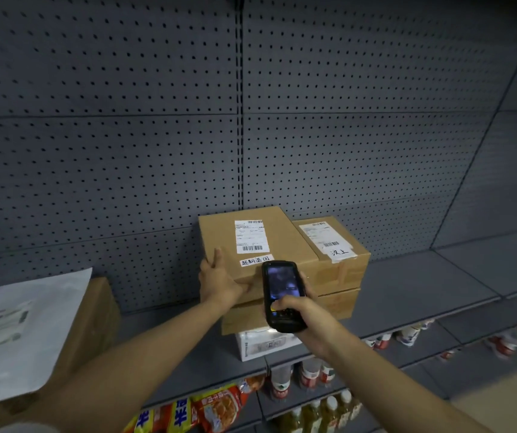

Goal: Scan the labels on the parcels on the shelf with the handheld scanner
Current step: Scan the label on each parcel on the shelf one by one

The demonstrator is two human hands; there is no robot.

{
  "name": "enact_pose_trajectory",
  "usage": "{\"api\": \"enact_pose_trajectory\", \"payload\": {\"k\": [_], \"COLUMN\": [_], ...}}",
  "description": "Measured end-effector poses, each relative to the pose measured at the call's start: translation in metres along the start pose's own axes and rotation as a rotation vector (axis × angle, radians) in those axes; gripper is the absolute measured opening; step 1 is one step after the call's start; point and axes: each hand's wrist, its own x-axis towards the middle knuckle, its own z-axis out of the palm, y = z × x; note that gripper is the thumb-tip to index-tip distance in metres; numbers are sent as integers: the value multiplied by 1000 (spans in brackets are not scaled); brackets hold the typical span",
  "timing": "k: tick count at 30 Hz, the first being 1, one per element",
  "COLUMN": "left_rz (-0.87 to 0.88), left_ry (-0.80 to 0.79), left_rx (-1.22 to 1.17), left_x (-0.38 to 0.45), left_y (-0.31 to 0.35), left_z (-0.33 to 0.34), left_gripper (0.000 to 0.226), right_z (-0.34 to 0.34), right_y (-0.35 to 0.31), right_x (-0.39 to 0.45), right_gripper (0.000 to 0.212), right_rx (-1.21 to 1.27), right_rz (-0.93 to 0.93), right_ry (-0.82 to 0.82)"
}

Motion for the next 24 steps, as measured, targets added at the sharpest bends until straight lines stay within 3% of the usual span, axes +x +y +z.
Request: {"api": "enact_pose_trajectory", "payload": {"k": [15, 20, 24], "left_rz": [51, 75, 147], "left_ry": [-95, -124, -66], "left_rx": [62, 56, 154], "left_x": [15, 9, -10], "left_y": [-9, -19, -37], "left_z": [13, -1, -20], "left_gripper": [116, 115, 102], "right_z": [-7, -3, 24], "right_y": [14, 16, 23], "right_x": [23, 21, 19], "right_gripper": [77, 82, 85], "right_rx": [-28, -74, -105], "right_rz": [-10, -22, -37], "right_ry": [28, -48, -160]}}
